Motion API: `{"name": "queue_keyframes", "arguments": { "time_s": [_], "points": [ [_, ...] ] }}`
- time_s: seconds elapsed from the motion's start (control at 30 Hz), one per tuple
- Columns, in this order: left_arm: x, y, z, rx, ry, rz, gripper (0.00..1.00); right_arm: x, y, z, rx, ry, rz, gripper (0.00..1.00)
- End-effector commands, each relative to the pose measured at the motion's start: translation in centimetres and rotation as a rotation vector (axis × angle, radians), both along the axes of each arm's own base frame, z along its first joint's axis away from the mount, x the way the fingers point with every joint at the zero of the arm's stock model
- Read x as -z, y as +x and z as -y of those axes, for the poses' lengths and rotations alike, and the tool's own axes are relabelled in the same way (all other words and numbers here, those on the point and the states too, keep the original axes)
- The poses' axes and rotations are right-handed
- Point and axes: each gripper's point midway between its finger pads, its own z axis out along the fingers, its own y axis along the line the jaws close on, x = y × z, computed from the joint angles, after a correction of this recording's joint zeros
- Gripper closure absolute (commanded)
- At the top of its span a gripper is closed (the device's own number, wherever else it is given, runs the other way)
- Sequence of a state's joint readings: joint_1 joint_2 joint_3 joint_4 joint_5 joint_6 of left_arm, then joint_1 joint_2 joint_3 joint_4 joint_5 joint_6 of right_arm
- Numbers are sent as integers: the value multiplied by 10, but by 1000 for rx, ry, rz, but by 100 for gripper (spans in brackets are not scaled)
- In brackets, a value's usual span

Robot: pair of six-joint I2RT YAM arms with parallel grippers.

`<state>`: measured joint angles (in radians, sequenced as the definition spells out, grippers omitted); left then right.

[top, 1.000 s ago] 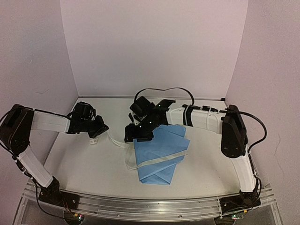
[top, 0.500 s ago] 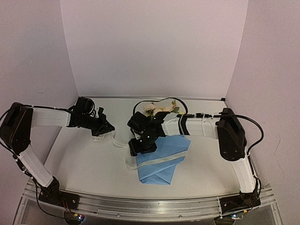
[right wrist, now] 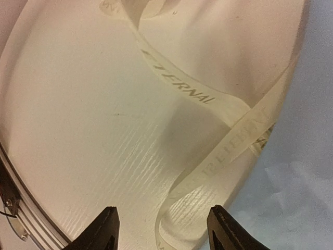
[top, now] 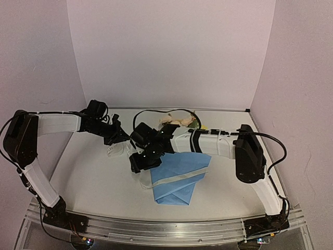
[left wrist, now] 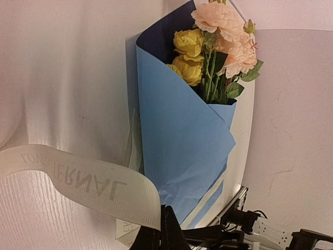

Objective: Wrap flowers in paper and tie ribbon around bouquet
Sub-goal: Cross the ribbon over the folded bouquet.

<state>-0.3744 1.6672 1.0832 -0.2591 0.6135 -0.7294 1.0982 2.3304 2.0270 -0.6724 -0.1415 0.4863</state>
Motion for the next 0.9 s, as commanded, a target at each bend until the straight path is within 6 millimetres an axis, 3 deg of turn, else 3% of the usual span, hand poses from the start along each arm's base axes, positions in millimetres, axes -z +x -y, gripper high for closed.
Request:
{"name": "queue_keyframes", "arguments": {
  "time_s": [0.0, 0.17, 0.43, 0.6, 0.73, 0.87],
  "points": [
    [-7, -10, 2, 41, -3, -17, 100, 13, -8, -6, -51, -70, 52, 41],
    [-3, -13, 0, 44, 7, -29, 100, 35, -13, 2, -65, -156, 68, 46],
    [4, -14, -2, 41, 22, -40, 100, 47, -16, 4, -86, -201, 75, 54],
    [7, -14, -3, 36, 28, -37, 99, 46, -20, 1, -106, -189, 58, 69],
    [6, -13, -3, 29, 22, -23, 98, 33, -19, -2, -97, -156, 51, 97],
    [9, -13, -4, 18, 20, -12, 98, -6, 0, 8, -13, -74, 43, 100]
  ]
}}
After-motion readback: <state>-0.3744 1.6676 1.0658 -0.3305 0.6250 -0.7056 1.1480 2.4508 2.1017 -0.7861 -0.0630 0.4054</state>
